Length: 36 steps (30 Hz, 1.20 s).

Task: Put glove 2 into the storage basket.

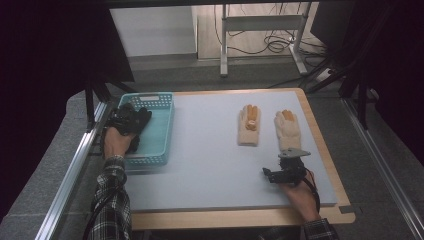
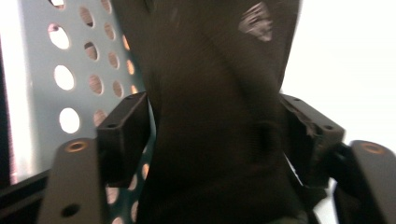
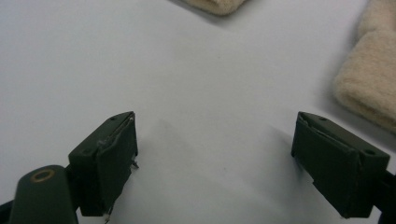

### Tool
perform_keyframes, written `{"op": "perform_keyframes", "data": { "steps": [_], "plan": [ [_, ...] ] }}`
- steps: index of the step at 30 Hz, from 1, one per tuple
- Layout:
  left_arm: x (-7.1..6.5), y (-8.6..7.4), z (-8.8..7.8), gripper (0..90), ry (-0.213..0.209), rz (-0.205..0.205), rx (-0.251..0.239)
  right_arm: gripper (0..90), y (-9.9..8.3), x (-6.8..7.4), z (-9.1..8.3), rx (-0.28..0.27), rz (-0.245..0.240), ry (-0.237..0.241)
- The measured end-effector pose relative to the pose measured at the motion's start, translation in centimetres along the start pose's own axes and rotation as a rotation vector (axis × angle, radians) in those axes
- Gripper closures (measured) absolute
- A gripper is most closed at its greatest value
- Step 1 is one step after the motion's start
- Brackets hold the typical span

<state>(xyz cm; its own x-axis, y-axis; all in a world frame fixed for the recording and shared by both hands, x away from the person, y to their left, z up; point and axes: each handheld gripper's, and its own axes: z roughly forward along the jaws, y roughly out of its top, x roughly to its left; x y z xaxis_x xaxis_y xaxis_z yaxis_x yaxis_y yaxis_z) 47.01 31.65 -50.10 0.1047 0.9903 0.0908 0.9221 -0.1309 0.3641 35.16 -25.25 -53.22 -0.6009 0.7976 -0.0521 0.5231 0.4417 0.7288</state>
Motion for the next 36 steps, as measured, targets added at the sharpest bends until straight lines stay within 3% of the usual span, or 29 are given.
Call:
{"op": "perform_keyframes", "data": {
  "steps": [4, 11, 18, 23, 24, 31, 36],
  "plan": [
    [0.2, -0.1, -0.7, 19.6, -0.045, -0.003, -0.038, 14.2, 0.0, 0.0, 0.0, 0.000, 0.000, 0.000],
    [0.6, -0.2, -2.5, 7.2, -0.080, -0.021, -0.115, 14.2, 0.0, 0.0, 0.0, 0.000, -0.001, -0.001],
    [0.8, -0.5, -4.4, 5.2, -0.216, -0.048, -0.241, 14.2, 0.0, 0.0, 0.0, 0.000, -0.001, -0.001],
    [0.2, -0.5, -5.2, 3.2, -0.234, 0.004, -0.270, 14.2, 0.0, 0.0, 0.0, 0.000, -0.001, -0.001],
    [-0.2, -0.5, -5.7, 2.5, -0.229, 0.036, -0.281, 14.2, 0.0, 0.0, 0.0, 0.000, -0.001, -0.001],
    [-1.5, -0.6, -7.1, 0.0, -0.278, 0.076, -0.337, 14.2, 0.0, 0.0, 0.0, 0.000, -0.001, -0.001],
    [-3.6, -0.9, -8.4, 0.0, -0.303, 0.147, -0.383, 14.2, 0.0, 0.0, 0.0, 0.001, -0.001, -0.001]
  ]
}}
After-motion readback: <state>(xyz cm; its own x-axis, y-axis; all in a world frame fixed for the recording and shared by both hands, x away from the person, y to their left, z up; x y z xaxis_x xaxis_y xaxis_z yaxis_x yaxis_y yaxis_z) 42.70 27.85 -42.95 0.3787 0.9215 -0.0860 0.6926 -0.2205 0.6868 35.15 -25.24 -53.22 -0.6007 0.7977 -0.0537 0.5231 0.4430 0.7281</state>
